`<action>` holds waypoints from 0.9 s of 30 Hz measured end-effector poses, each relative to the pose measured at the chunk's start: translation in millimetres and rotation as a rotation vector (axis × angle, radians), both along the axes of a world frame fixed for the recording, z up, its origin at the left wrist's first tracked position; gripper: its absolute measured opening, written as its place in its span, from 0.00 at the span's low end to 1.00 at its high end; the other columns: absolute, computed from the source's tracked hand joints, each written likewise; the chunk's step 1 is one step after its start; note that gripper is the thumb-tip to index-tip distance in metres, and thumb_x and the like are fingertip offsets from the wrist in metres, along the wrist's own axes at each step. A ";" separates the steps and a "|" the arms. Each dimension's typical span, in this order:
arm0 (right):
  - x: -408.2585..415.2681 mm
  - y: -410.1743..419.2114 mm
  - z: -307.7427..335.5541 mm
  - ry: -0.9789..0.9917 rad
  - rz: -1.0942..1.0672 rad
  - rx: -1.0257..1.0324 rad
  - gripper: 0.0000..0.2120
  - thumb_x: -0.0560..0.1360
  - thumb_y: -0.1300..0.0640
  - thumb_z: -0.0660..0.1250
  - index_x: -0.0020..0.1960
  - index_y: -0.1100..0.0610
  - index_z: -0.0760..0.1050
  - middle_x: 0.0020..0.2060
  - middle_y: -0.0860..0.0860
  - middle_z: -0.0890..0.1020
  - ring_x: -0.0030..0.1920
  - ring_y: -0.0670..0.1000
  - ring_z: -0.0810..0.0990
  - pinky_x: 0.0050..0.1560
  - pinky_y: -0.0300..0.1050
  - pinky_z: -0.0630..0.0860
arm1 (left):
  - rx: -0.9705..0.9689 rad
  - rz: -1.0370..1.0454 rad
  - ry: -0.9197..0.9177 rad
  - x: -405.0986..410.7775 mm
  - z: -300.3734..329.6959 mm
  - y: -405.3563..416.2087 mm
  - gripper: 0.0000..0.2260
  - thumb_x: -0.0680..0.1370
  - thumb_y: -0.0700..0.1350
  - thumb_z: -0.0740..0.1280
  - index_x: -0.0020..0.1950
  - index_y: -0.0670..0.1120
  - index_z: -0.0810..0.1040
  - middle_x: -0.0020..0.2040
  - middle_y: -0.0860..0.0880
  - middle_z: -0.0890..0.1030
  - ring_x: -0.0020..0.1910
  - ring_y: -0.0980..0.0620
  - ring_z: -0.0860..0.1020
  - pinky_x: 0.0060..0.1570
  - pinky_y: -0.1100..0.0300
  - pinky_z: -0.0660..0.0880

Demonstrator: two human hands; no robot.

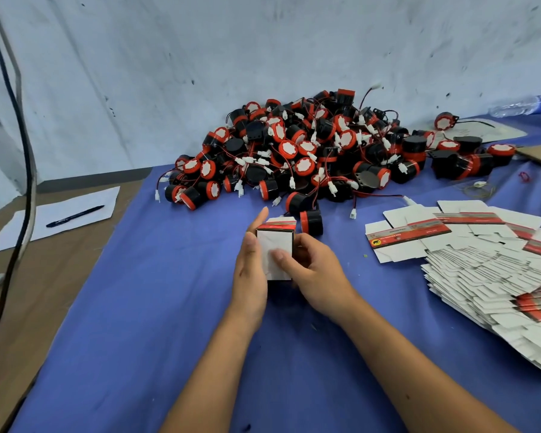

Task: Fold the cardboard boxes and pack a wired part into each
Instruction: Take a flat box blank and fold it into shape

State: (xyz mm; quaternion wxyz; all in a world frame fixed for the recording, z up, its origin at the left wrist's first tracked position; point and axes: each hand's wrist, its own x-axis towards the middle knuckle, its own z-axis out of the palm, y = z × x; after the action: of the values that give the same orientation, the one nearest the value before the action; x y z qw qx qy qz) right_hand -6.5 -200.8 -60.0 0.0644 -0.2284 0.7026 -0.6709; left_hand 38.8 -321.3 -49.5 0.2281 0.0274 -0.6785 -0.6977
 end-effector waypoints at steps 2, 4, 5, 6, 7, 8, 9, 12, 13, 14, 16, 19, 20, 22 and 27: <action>-0.5 -1.3 -0.8 0.008 -0.041 0.036 0.09 0.80 0.48 0.70 0.56 0.52 0.78 0.46 0.49 0.86 0.38 0.49 0.83 0.35 0.48 0.79 | 0.058 -0.030 -0.025 -0.1 0.5 2.0 0.24 0.83 0.63 0.49 0.75 0.61 0.73 0.65 0.52 0.83 0.62 0.52 0.82 0.55 0.58 0.81; -1.2 -3.2 -3.3 0.056 -0.111 0.105 0.06 0.81 0.50 0.68 0.54 0.51 0.77 0.42 0.47 0.85 0.33 0.50 0.83 0.32 0.48 0.79 | 0.020 -0.002 -0.011 -2.7 1.2 5.7 0.23 0.84 0.60 0.50 0.75 0.57 0.74 0.67 0.50 0.82 0.64 0.51 0.81 0.62 0.53 0.80; -1.0 -4.0 -4.0 0.082 -0.142 0.130 0.04 0.80 0.52 0.67 0.53 0.51 0.77 0.40 0.47 0.85 0.32 0.49 0.82 0.31 0.46 0.79 | -0.008 0.020 -0.003 -4.3 1.2 7.5 0.22 0.84 0.58 0.51 0.74 0.55 0.75 0.67 0.50 0.81 0.65 0.51 0.80 0.65 0.50 0.78; -1.1 -4.5 -4.5 0.092 -0.150 0.131 0.04 0.80 0.53 0.66 0.53 0.51 0.77 0.39 0.46 0.84 0.32 0.48 0.82 0.32 0.45 0.79 | -0.031 0.043 0.007 -5.6 0.3 8.5 0.21 0.85 0.56 0.51 0.73 0.55 0.75 0.68 0.50 0.81 0.66 0.50 0.80 0.67 0.47 0.77; -1.5 -4.8 -3.7 0.084 -0.136 0.102 0.04 0.80 0.53 0.66 0.54 0.51 0.78 0.41 0.45 0.85 0.35 0.47 0.83 0.34 0.44 0.80 | -0.044 0.068 0.018 -6.9 -0.8 8.8 0.21 0.85 0.56 0.52 0.72 0.55 0.76 0.67 0.50 0.81 0.66 0.50 0.80 0.67 0.46 0.77; -1.5 -4.9 -3.0 0.068 -0.108 0.076 0.06 0.80 0.52 0.67 0.56 0.50 0.79 0.45 0.44 0.85 0.40 0.46 0.84 0.39 0.43 0.81 | -0.046 0.094 0.028 -8.0 -2.3 8.1 0.21 0.85 0.56 0.52 0.71 0.55 0.76 0.67 0.50 0.81 0.65 0.49 0.80 0.67 0.46 0.77; -2.3 -4.6 -3.6 0.079 -0.100 0.082 0.08 0.79 0.49 0.69 0.57 0.48 0.79 0.48 0.42 0.85 0.46 0.45 0.83 0.45 0.42 0.81 | -0.040 0.119 0.037 -9.0 -4.0 6.4 0.20 0.85 0.57 0.52 0.70 0.55 0.77 0.65 0.51 0.82 0.64 0.50 0.80 0.65 0.48 0.78; -2.5 -4.7 -6.1 0.297 -0.278 0.294 0.14 0.76 0.43 0.71 0.59 0.46 0.80 0.50 0.39 0.81 0.54 0.45 0.72 0.53 0.33 0.70 | -0.077 0.155 0.056 -10.5 -6.2 1.3 0.17 0.88 0.52 0.52 0.67 0.54 0.79 0.61 0.56 0.83 0.59 0.56 0.81 0.59 0.59 0.77; -1.4 -6.2 -5.5 0.331 -0.311 0.312 0.14 0.76 0.44 0.71 0.60 0.46 0.80 0.50 0.40 0.80 0.54 0.46 0.70 0.52 0.32 0.68 | -0.097 0.157 0.058 -10.6 -6.1 1.3 0.17 0.88 0.51 0.51 0.66 0.54 0.79 0.60 0.57 0.83 0.59 0.57 0.81 0.58 0.60 0.77; 0.2 -7.6 -4.7 0.323 -0.317 0.289 0.13 0.77 0.46 0.70 0.60 0.47 0.80 0.50 0.40 0.80 0.54 0.46 0.71 0.52 0.32 0.69 | -0.115 0.159 0.061 -10.6 -5.5 2.4 0.17 0.88 0.52 0.51 0.66 0.53 0.79 0.61 0.57 0.83 0.60 0.57 0.81 0.60 0.60 0.76; 2.8 -10.0 -3.6 0.268 -0.314 0.188 0.10 0.78 0.53 0.69 0.58 0.47 0.80 0.48 0.41 0.82 0.52 0.44 0.76 0.48 0.34 0.72 | -0.170 0.169 0.074 -10.6 -5.9 6.0 0.19 0.86 0.53 0.51 0.66 0.51 0.79 0.62 0.55 0.83 0.63 0.55 0.79 0.65 0.55 0.76; 5.2 -11.5 -1.9 0.205 -0.321 0.081 0.08 0.79 0.58 0.67 0.55 0.47 0.81 0.45 0.41 0.84 0.47 0.43 0.81 0.42 0.35 0.76 | -0.239 0.194 0.091 -10.0 -6.4 11.6 0.21 0.85 0.54 0.51 0.68 0.48 0.79 0.64 0.51 0.82 0.66 0.51 0.78 0.68 0.46 0.74; 5.6 -10.8 -1.1 0.198 -0.330 0.078 0.08 0.80 0.58 0.67 0.55 0.48 0.81 0.45 0.42 0.84 0.46 0.43 0.82 0.42 0.36 0.76 | -0.253 0.199 0.094 -10.1 -6.0 13.0 0.22 0.85 0.54 0.51 0.68 0.48 0.78 0.65 0.51 0.81 0.66 0.51 0.78 0.68 0.46 0.74; 4.7 -7.8 0.2 0.160 -0.273 0.033 0.09 0.79 0.59 0.68 0.56 0.49 0.81 0.45 0.42 0.85 0.47 0.43 0.83 0.45 0.37 0.78 | -0.240 0.209 0.095 -9.8 -4.4 14.4 0.20 0.85 0.54 0.51 0.67 0.50 0.79 0.64 0.52 0.82 0.66 0.51 0.78 0.67 0.47 0.75; 0.9 1.4 5.2 -0.057 0.114 -0.230 0.12 0.79 0.61 0.71 0.62 0.55 0.81 0.55 0.52 0.86 0.58 0.53 0.84 0.58 0.48 0.81 | 0.008 0.206 0.048 -8.5 -2.2 7.5 0.20 0.87 0.56 0.51 0.66 0.53 0.80 0.60 0.52 0.84 0.56 0.55 0.83 0.54 0.59 0.80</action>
State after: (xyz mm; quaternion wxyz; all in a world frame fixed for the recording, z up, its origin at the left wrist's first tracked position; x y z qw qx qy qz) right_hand -5.6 -199.4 -54.9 0.0958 -0.2545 0.6048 -0.7485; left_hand 30.3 -313.8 -51.7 0.3149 0.0813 -0.6635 -0.6738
